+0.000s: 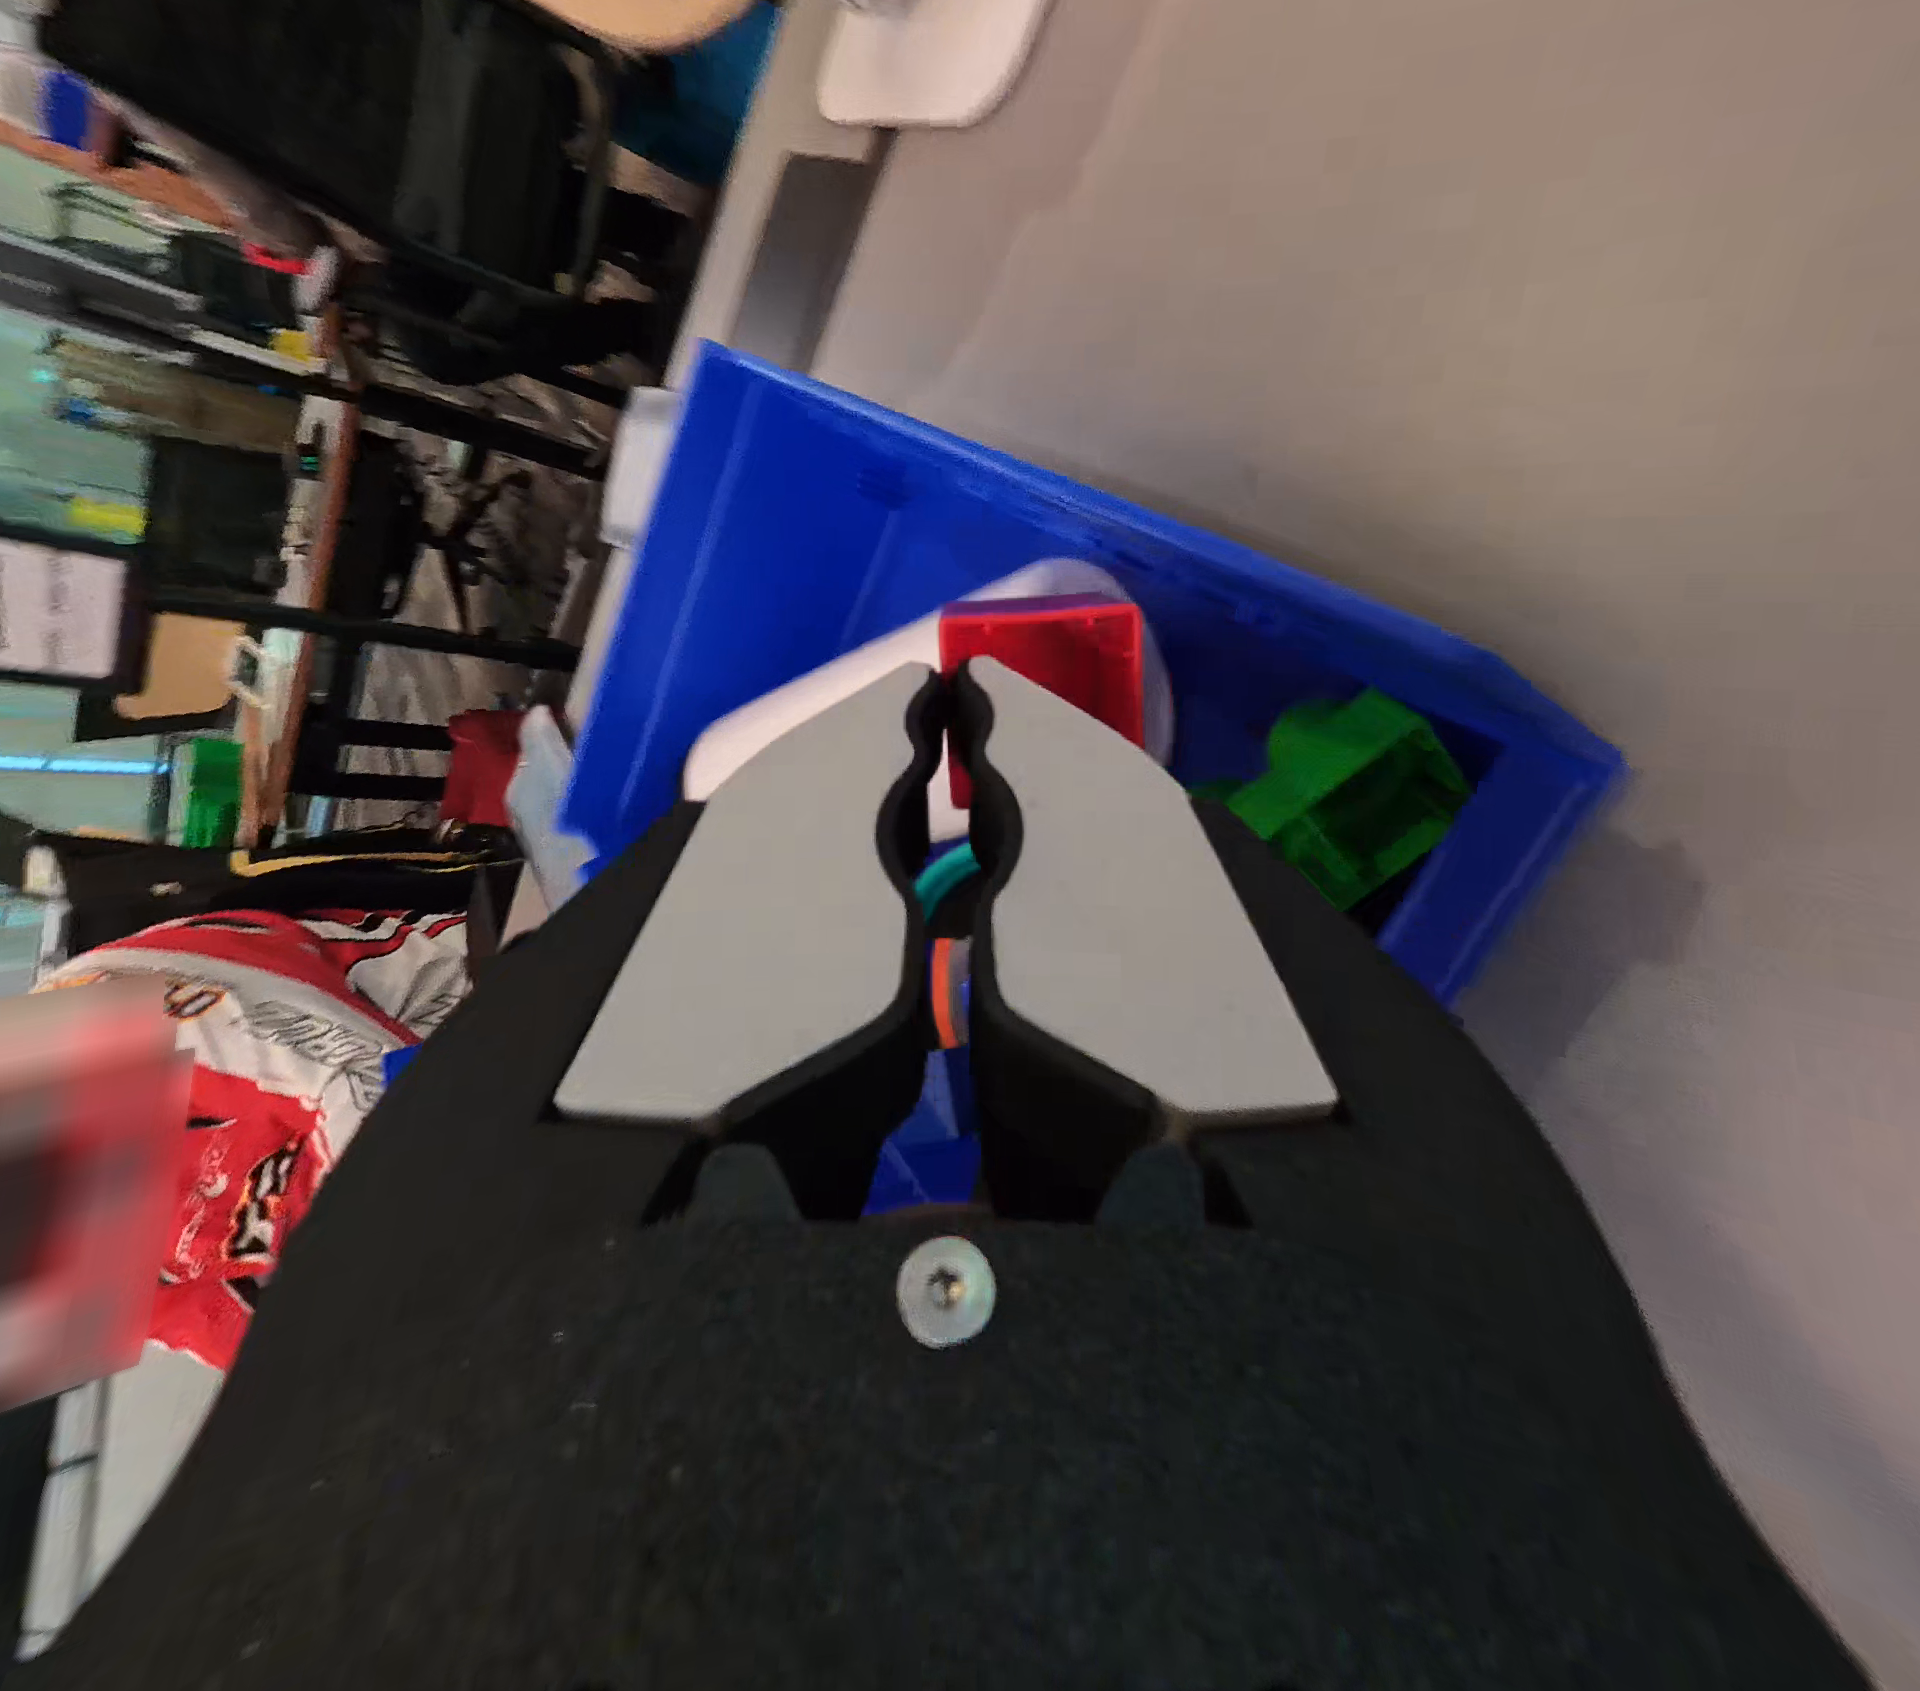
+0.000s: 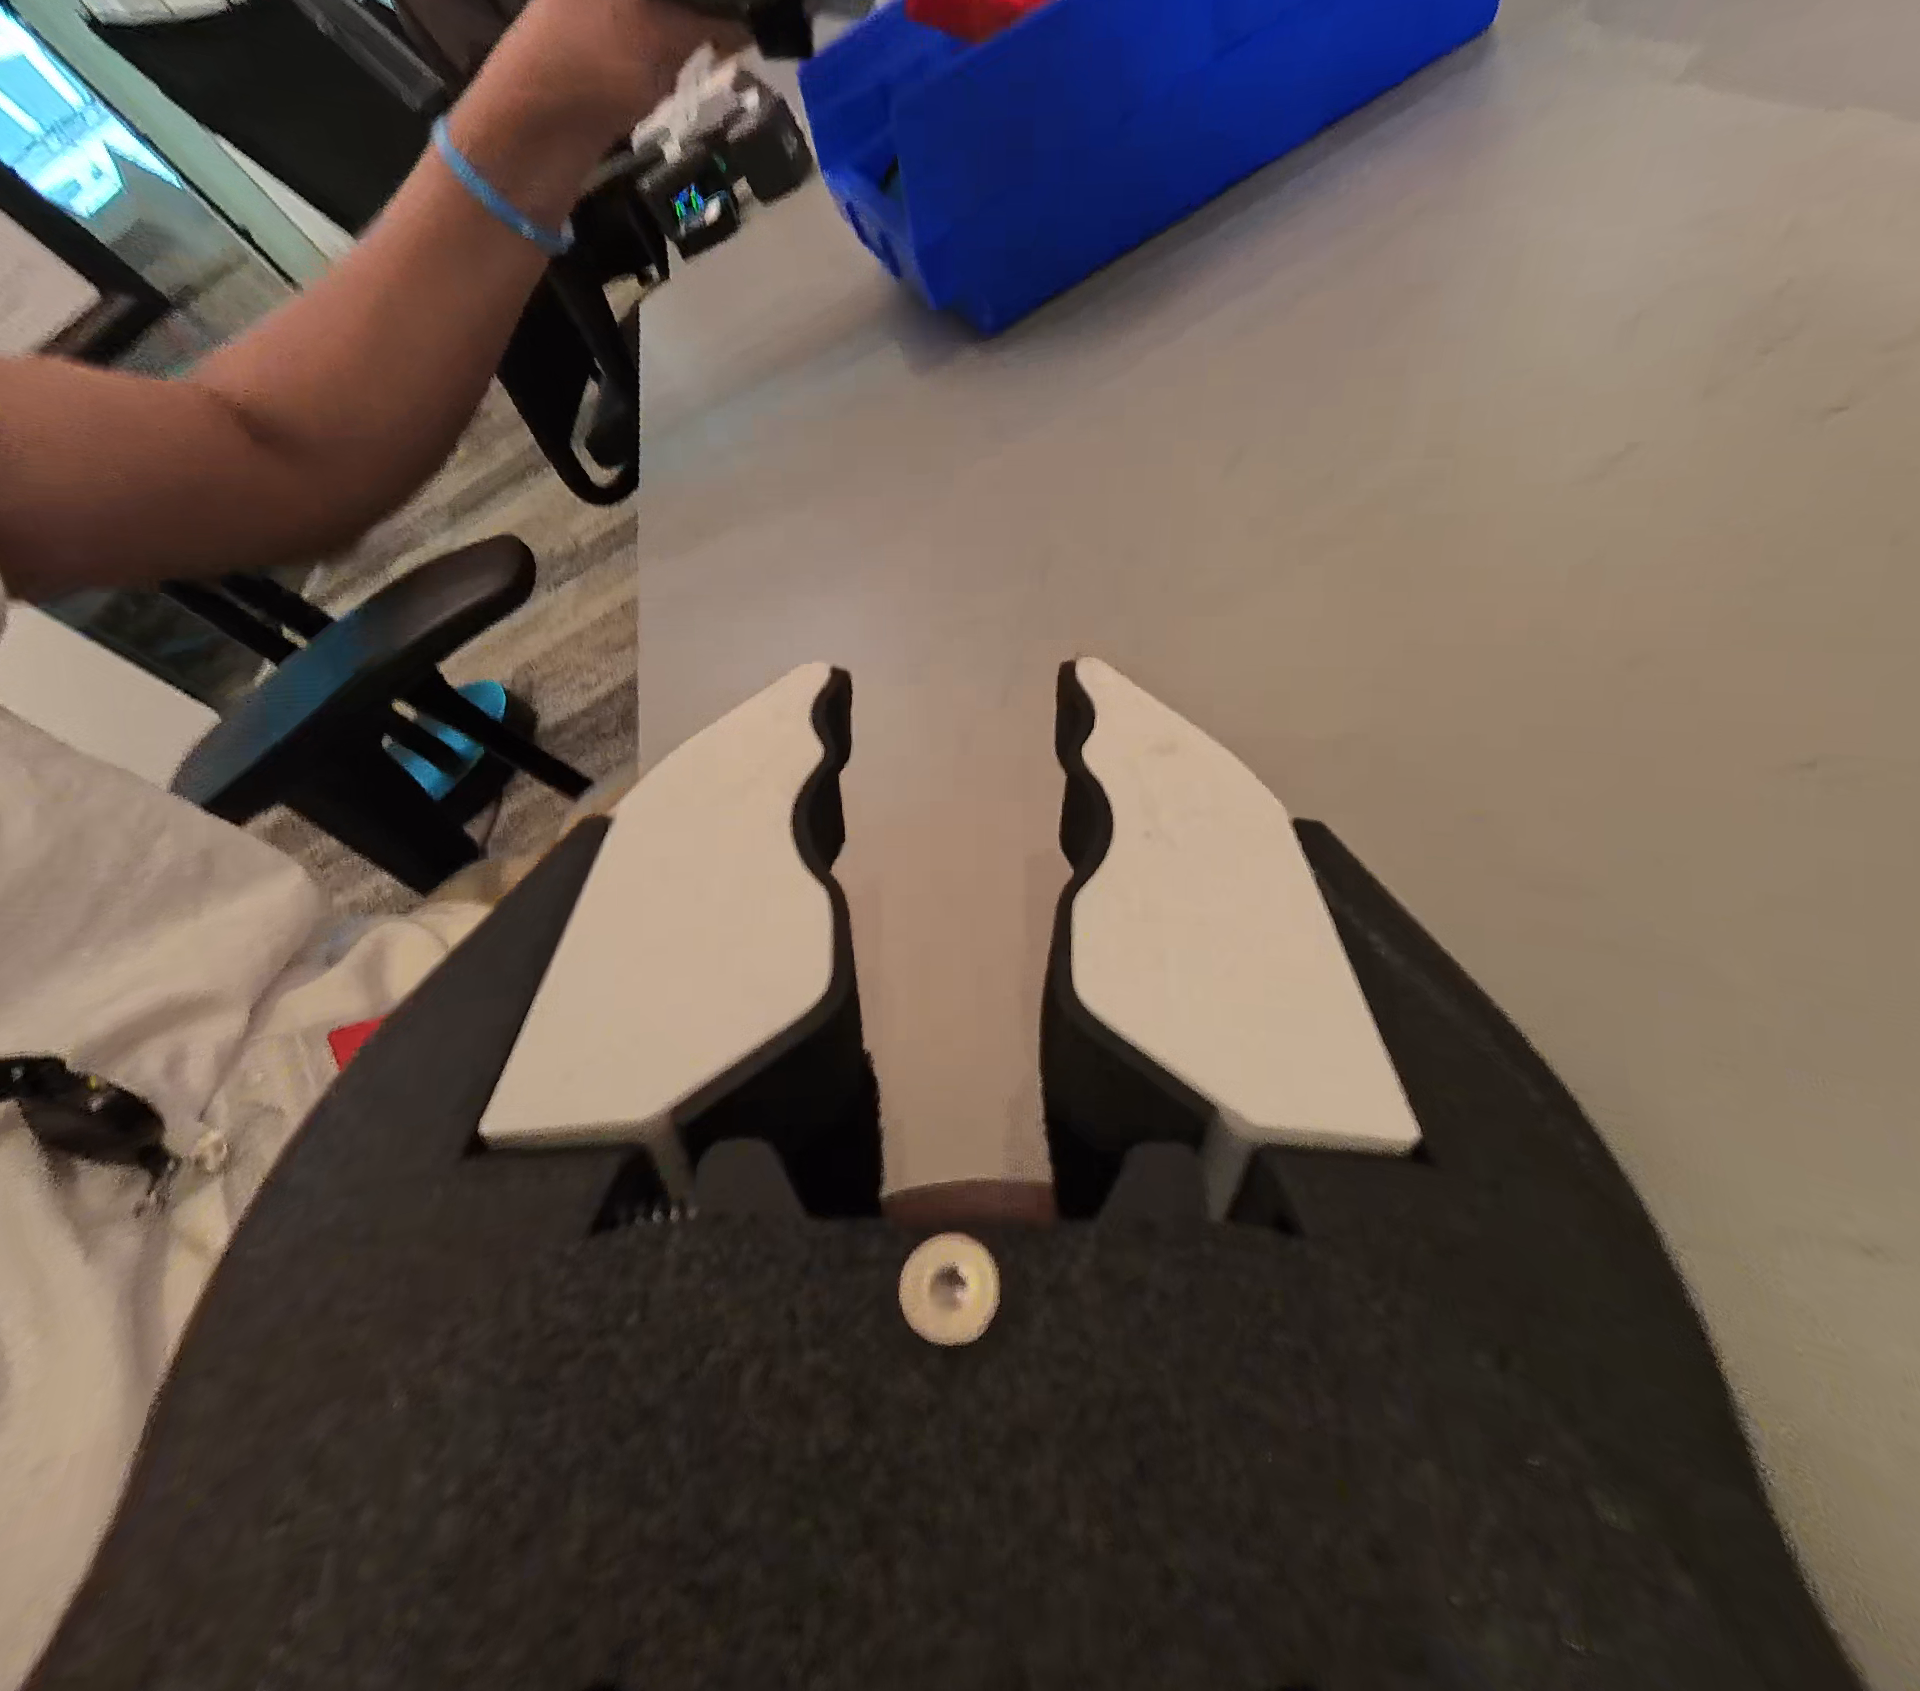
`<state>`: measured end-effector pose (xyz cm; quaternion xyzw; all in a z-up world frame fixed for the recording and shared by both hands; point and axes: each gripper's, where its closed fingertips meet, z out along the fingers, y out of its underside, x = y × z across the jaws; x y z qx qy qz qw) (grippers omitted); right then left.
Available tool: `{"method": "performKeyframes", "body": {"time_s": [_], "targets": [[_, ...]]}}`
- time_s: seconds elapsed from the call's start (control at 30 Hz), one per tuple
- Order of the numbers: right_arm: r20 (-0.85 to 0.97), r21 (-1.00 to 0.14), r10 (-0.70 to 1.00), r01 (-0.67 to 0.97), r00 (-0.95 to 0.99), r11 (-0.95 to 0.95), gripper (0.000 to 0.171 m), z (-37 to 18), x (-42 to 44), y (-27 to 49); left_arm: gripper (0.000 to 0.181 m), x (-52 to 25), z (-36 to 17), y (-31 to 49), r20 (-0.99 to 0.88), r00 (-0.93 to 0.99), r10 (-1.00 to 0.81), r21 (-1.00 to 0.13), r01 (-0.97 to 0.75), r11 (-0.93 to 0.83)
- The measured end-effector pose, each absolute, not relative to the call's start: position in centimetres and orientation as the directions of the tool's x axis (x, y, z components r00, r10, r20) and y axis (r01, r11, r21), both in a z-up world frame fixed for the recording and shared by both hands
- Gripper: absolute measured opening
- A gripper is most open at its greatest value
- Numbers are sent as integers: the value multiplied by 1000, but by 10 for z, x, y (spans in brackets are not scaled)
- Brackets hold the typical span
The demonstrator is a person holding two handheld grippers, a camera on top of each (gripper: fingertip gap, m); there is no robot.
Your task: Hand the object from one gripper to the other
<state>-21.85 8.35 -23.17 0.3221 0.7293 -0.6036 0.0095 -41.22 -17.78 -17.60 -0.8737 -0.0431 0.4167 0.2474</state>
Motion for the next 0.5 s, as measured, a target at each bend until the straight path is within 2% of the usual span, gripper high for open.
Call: {"method": "performKeyframes", "body": {"time_s": [0.1,0.17,0.23,0.3,0.37,0.43,0.5], "targets": [[-447,-877,435,479,-781,-41,42,-217,-229,82,1,-404,-130,-172,-655,572,494,-675,-150,-722],[-486,-867,401,485,-777,-110,46,-203,-240,77,0,-385,-101,-146,-518,620,589,-831,-199,-520],[-552,-834,328,518,-767,-191,52,-183,-254,67,0,-358,-72,-107,-397,695,599,-917,-276,-289],[-649,-754,177,595,-740,-279,60,-156,-265,52,0,-336,-54,-68,-319,738,594,-943,-312,-119],[-733,-631,-37,699,-679,-336,70,-126,-270,37,1,-324,-51,-33,-308,731,610,-938,-341,-64],[-767,-467,-271,795,-582,-386,74,-99,-275,31,1,-315,-55,-4,-404,661,632,-892,-438,-112],[-757,-328,-425,851,-497,-411,74,-87,-281,33,1,-307,-64,21,-519,580,628,-827,-527,-196]]}}
